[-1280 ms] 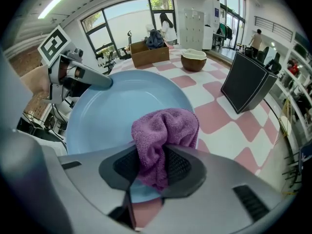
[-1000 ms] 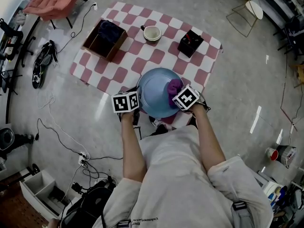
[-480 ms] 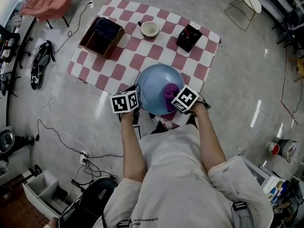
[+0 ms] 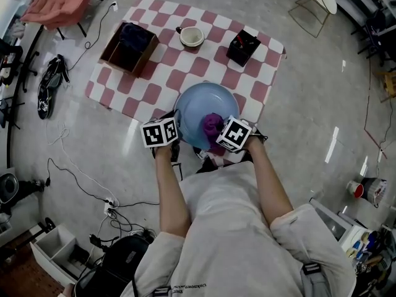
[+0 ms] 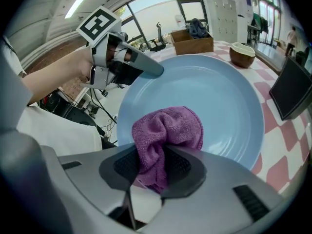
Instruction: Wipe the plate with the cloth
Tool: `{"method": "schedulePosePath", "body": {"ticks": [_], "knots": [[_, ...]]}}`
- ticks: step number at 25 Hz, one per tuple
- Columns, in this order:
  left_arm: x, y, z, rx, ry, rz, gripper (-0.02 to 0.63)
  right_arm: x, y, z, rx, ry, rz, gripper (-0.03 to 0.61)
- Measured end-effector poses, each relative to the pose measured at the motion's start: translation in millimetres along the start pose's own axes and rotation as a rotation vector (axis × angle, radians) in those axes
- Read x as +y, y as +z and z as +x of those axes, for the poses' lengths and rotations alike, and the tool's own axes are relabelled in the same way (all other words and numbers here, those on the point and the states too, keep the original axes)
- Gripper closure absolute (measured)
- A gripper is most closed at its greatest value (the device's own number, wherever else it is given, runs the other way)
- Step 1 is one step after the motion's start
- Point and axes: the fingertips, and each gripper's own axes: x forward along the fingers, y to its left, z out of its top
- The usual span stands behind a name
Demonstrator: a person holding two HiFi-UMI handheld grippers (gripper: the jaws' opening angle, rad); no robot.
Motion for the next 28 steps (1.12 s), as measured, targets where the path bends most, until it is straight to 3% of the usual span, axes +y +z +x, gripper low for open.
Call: {"method": "schedulePosePath", "body": {"ticks": [13, 28], "knots": [[-1, 2, 1, 0.01, -0.005, 0.016, 0.584, 20, 36, 17, -0.091, 0.045, -0.052, 0.454], [-3, 5, 2, 0.017, 0.005, 0.04, 0.584, 16, 78, 17, -0.261, -0.086, -0.076, 0.456]]}}
